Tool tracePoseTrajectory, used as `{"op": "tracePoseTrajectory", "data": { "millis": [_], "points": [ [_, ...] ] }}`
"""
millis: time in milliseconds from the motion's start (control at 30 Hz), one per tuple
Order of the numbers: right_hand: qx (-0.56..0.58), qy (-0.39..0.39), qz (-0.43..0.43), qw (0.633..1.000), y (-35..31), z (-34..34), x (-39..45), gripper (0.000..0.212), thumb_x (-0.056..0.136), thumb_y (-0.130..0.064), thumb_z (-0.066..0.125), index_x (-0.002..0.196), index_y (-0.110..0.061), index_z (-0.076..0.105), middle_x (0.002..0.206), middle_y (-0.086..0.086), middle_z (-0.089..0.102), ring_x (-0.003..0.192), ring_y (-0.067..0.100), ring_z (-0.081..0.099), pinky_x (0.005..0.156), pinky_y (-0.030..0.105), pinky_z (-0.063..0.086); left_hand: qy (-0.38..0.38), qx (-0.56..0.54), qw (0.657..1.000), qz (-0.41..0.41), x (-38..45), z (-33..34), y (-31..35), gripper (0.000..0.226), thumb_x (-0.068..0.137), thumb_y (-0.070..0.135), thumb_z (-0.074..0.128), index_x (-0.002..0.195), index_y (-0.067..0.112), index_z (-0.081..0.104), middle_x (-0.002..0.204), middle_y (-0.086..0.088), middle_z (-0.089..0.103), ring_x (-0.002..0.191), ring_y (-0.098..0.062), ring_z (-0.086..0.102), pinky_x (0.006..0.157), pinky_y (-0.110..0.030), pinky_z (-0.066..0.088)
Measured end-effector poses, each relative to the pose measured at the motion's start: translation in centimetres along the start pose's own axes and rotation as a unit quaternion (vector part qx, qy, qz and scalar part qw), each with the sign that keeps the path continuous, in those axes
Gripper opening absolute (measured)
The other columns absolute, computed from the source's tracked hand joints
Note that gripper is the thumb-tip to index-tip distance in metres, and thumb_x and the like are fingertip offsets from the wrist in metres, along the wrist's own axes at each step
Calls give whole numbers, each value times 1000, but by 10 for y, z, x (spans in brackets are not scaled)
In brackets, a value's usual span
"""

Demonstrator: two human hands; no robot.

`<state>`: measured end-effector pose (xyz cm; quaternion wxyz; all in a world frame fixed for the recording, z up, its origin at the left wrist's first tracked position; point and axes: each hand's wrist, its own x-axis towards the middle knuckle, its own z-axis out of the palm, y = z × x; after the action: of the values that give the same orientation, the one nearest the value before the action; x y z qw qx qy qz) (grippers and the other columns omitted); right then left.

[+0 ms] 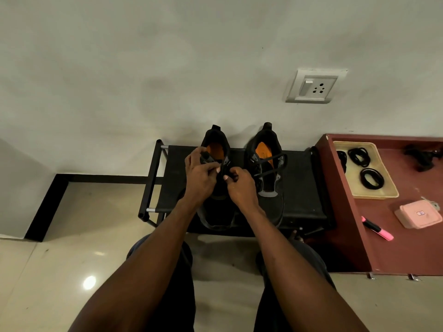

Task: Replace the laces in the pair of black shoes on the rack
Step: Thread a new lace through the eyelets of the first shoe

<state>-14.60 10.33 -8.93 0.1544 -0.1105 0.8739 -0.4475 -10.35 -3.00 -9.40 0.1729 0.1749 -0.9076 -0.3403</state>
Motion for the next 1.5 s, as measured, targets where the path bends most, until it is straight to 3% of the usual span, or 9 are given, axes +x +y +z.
{"op": "tracePoseTrajectory", "data": {
  "millis": [233, 300, 433, 600, 767, 900, 1100, 1233, 1500],
  "points": [
    [-10, 14, -14, 1000, 2, 5, 1, 36, 98, -18, 61, 132, -7, 59, 129, 10, 57, 118, 25, 57, 95, 31, 48, -32, -252, 933, -255, 1, 1, 17, 25, 85, 26, 74, 92, 38, 53, 141, -15, 53, 137, -25, 36, 115, -49, 31],
    [-19, 17, -18, 1000, 1, 7, 0, 35, 99, -17, 60, 132, -5, 60, 128, 10, 57, 116, 24, 57, 93, 29, 46, -31, -278, 917, -286, 1, 9, 7, 46, 76, 36, 74, 120, 27, 60, 142, -10, 56, 138, -28, 42, 116, -52, 33],
    [-32, 19, -27, 999, 0, 7, -1, 32, 100, -15, 58, 129, -4, 62, 123, 11, 57, 111, 25, 58, 89, 27, 45, -74, -239, 932, -264, -5, 4, 24, 77, 96, 23, 64, 156, 4, 21, 146, -8, 52, 149, -24, 23, 122, -45, 23],
    [-30, 11, -37, 999, 3, 3, 4, 24, 98, -22, 60, 114, -8, 71, 110, 8, 64, 103, 21, 63, 82, 26, 46, -221, -93, 957, -161, 0, -10, 7, 59, 97, 23, 63, 151, 27, 41, 166, -5, -15, 153, -26, -8, 124, -48, 7],
    [75, 56, -38, 995, -21, 1, 2, 24, 96, -14, 64, 119, -8, 67, 111, 6, 63, 94, 12, 62, 68, 15, 53, -216, 17, 973, -75, -3, -22, -4, 97, 83, 34, 78, 157, 40, 16, 167, -10, 4, 152, -32, 15, 119, -59, 24],
    [89, 46, -11, 995, -25, 4, 3, 6, 96, -6, 61, 93, -6, 67, 93, 10, 64, 72, 8, 60, 47, 7, 43, -247, 57, 964, -74, 7, -32, -5, 109, 73, 44, 84, 157, 37, 15, 167, -5, 8, 147, -33, 28, 115, -56, 35],
    [82, 46, 65, 993, -30, -4, 9, 10, 99, -9, 54, 94, -8, 63, 93, 5, 63, 80, 18, 58, 60, 25, 46, -271, 105, 954, -78, 6, -36, 5, 120, 69, 49, 86, 157, 33, 6, 167, -4, 4, 145, -36, 31, 112, -58, 37],
    [280, 74, 74, 954, -62, -34, 5, 16, 101, -5, 47, 88, -8, 57, 85, 9, 66, 73, 20, 66, 69, 33, 55, -268, 99, 954, -94, 4, -39, 10, 129, 63, 50, 89, 157, 35, 2, 168, -1, 4, 143, -39, 35, 110, -57, 40],
    [574, 79, -146, 802, -178, -141, -18, 10, 99, 4, 52, 91, -1, 56, 84, 13, 66, 77, 23, 72, 82, 34, 59, -292, 134, 942, -96, 8, -41, 17, 134, 64, 51, 89, 158, 33, -5, 168, -4, 0, 146, -41, 28, 114, -57, 34]
  ]
}}
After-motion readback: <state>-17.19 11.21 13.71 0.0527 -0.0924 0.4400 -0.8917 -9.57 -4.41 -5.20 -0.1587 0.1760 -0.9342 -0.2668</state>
